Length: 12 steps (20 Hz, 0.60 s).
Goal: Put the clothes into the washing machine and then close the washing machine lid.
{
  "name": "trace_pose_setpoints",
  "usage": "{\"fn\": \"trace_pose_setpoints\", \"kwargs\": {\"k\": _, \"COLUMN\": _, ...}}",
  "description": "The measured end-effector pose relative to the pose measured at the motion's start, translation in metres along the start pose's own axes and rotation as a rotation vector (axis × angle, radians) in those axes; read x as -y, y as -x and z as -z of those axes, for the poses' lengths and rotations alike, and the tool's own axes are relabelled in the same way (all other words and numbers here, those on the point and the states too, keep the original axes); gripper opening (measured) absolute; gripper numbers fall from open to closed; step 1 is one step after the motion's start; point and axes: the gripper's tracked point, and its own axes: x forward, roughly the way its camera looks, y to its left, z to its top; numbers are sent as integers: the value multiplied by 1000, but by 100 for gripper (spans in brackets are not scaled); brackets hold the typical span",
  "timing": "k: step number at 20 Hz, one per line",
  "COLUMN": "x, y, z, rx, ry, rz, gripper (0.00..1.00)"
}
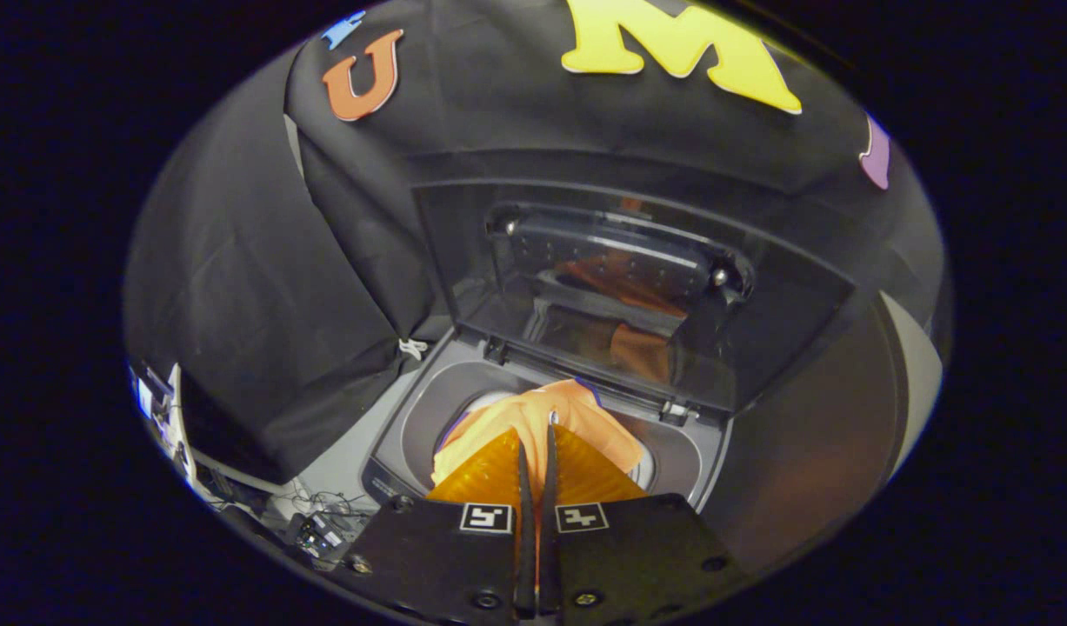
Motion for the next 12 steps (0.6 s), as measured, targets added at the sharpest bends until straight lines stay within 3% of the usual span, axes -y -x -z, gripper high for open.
{"fn": "trace_pose_setpoints", "kwargs": {"k": 12, "x": 11, "y": -76, "z": 50, "rx": -85, "ry": -115, "rz": 62, "gripper": 5}}
